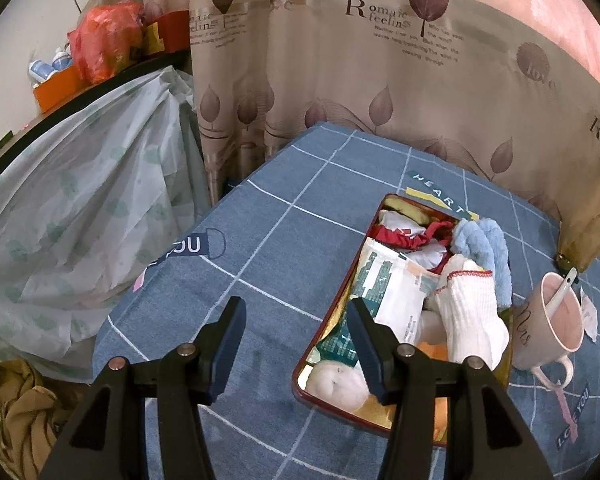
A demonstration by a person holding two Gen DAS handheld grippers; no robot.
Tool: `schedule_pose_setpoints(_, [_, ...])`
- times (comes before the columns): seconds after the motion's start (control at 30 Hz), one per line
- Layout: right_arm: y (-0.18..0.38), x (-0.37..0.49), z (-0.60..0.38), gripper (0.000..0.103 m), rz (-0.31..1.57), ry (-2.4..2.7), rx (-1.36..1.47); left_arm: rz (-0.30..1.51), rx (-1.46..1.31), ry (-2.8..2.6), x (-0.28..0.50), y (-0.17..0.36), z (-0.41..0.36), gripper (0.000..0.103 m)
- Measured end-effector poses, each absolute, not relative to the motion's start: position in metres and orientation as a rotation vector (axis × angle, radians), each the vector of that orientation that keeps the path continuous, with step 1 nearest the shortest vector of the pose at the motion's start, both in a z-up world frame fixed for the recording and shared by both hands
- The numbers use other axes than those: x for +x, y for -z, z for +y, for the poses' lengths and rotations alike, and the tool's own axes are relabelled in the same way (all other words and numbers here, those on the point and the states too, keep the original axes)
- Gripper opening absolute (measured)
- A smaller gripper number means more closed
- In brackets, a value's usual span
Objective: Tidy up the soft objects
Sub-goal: 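Open the right gripper to drop the sock and lift away, then grasp the pink-flowered pad with the right gripper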
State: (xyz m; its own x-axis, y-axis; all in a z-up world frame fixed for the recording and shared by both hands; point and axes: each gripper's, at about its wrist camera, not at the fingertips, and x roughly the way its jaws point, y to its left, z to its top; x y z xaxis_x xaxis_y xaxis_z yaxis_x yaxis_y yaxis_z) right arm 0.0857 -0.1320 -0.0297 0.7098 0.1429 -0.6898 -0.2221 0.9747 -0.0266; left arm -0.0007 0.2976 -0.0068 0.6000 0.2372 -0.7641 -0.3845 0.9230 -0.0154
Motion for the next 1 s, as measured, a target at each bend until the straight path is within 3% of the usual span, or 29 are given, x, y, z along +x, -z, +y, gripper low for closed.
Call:
schedule_pose_setpoints(0.43, [0.099, 0.147, -0.186, 0.084, 0.885, -0.012, -0.026, 0.878, -0.119, -0.335, 0.006, 0.007, 0.270, 0.054])
schedule_pose_setpoints(0.8, [0.120, 0.176, -0.180, 0.084, 0.928, 0.039, 0.033, 0.864, -0.042, -0.162, 0.034, -0.017, 0.188, 0.054])
schedule_pose_setpoints(0.97, [0.119, 0.172, -0.185, 0.064, 0.919, 0.002, 0.049, 0.866, 0.004, -0.043, 0.055, -0.024, 0.129, 0.054])
schedule_pose_setpoints(1.0, [0.118, 0.171, -0.186, 0.053, 0.915, -0.006, 0.047, 0.867, 0.015, -0.020, 0.059, -0.024, 0.116, 0.054])
